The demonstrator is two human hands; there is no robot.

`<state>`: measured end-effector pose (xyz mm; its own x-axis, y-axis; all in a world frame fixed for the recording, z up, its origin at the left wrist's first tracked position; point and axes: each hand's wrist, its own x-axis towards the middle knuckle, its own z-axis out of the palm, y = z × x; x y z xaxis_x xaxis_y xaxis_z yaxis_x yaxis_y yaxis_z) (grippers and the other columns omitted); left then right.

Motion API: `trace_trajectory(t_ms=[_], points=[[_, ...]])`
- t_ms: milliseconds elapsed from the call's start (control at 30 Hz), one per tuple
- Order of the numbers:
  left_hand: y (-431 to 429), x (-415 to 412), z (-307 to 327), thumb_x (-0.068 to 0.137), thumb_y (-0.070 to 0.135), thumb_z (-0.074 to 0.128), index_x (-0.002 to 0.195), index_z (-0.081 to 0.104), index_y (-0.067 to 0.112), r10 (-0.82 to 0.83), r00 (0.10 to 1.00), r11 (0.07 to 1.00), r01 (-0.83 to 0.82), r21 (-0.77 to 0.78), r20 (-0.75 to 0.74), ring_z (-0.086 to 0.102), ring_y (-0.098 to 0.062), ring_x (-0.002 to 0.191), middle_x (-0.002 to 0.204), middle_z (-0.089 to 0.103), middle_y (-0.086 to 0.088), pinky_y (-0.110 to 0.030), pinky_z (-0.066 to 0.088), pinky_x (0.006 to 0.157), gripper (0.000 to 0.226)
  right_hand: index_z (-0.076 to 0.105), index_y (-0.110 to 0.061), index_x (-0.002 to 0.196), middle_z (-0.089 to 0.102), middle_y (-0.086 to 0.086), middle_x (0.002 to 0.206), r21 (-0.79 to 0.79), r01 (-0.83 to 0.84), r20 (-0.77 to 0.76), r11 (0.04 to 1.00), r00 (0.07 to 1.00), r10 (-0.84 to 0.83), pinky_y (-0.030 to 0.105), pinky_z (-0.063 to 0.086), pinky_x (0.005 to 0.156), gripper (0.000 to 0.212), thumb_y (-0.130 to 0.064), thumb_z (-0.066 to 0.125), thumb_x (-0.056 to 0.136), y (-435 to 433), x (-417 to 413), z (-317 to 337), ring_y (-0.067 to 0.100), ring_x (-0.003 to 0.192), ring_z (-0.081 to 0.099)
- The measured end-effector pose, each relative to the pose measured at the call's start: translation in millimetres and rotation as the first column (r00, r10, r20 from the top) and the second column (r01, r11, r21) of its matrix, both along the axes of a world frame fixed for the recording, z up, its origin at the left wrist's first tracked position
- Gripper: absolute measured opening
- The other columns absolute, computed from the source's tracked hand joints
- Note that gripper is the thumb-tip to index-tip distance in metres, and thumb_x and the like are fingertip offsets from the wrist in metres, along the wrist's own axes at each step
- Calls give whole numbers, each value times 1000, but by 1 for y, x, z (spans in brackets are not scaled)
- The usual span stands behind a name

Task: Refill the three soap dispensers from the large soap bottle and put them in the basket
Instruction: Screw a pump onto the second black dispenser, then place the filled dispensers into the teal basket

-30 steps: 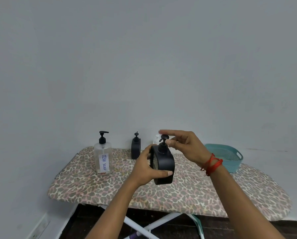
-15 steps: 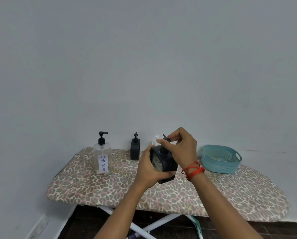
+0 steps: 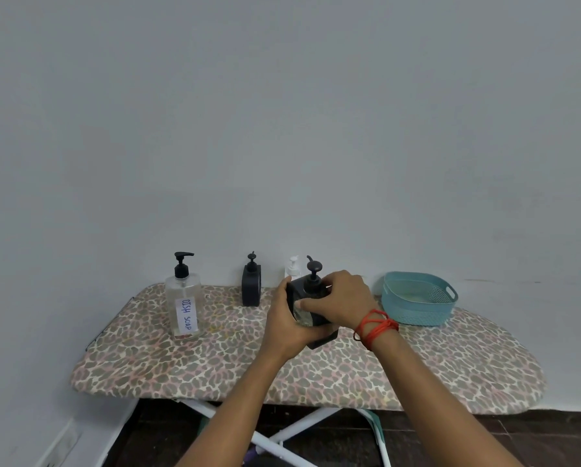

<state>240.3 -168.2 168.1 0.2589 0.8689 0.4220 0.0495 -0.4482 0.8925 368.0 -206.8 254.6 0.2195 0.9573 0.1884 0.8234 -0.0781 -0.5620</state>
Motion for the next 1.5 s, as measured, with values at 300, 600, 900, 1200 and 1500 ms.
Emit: trace_trajectory(t_ms=[300,600,900,1200,1500], points=[[11,41,-10,65,13,97,138,51,24,-80,994,997,78,28,75,66,-17,119,129,67,4,-36,56,97,87,74,-21,80,70,-3,71,67,130,-117,989,986,-121,31,57,63,28,-43,77,63,9,35,-10,14,68,66],[49,136,-93,73,56,82,161,20,16,-115,912,929,-41,-369,-393,33,-23,149,164,28,-4,-44,31,122,114,75,-22,93,71,0,84,154,268,-235,951,945,-228,25,49,62,31,-41,80,70,45,114,-2,16,75,65],[100,209,-160,97,60,49,162,7,8,-126,524,991,39,-124,-842,4,-23,158,171,5,-10,-37,1,128,93,73,-19,87,64,-3,73,163,400,-251,902,901,-354,22,42,53,25,-38,78,72,97,209,-22,9,63,58],[103,211,-185,97,67,37,162,16,11,49,542,996,33,79,-839,9,-21,157,170,14,-6,-37,0,127,89,74,-13,98,70,5,85,79,479,-258,874,857,-446,26,47,64,33,-37,74,75,132,279,-80,21,75,63],[102,212,-187,98,67,37,163,16,13,72,531,996,9,91,-844,6,-19,157,170,12,-3,-35,-2,127,87,71,-16,96,68,7,88,68,506,-215,860,849,-482,36,57,72,35,-42,75,72,161,311,-104,25,78,64]])
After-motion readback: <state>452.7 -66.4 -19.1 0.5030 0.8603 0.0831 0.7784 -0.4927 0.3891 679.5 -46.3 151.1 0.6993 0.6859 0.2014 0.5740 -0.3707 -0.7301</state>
